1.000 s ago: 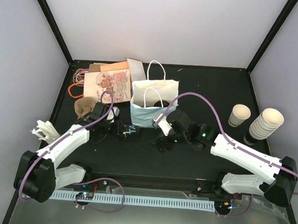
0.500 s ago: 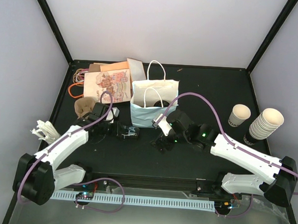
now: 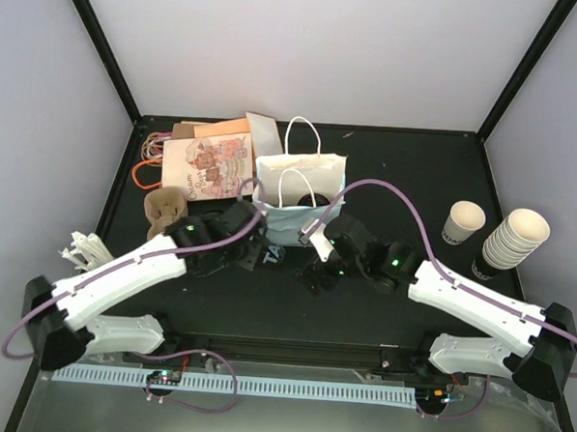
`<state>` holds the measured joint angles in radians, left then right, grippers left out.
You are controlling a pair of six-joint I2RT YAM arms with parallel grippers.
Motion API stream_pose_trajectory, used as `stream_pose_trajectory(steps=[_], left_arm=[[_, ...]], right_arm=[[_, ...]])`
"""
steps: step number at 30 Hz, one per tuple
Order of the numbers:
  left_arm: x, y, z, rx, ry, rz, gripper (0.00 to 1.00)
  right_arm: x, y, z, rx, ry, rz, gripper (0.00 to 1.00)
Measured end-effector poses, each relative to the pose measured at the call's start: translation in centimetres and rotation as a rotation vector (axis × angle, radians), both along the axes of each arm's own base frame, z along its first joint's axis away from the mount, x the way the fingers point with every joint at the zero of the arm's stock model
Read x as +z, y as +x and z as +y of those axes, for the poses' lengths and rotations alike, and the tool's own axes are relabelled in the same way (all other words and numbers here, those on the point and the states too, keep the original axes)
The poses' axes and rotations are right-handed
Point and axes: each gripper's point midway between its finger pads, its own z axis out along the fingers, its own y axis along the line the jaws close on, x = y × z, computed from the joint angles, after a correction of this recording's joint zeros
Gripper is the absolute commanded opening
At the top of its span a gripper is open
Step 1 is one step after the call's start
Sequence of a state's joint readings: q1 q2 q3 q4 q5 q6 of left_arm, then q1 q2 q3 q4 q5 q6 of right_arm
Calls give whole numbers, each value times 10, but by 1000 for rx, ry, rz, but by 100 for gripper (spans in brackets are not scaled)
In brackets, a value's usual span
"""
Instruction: Pack the takeout coffee
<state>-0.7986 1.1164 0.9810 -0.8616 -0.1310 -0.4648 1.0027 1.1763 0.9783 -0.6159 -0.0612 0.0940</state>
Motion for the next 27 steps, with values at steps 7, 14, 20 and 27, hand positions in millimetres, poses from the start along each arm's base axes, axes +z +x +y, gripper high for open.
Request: stream_pose_trajectory(steps=[7, 14, 20, 27], left_arm=[[-46, -17, -14, -31, 476, 3, 21], [-38, -9, -18, 11, 762, -102, 21], [-38, -5, -33, 5, 846, -149, 21], [-49, -7, -40, -43, 880, -142, 22]], right_arm=[[2, 10, -31, -146, 41, -30, 100], [-11, -2, -74, -230, -11, -27, 100], [-23, -9, -103, -296, -68, -24, 100], [-17, -2, -132, -410, -98, -93, 100]])
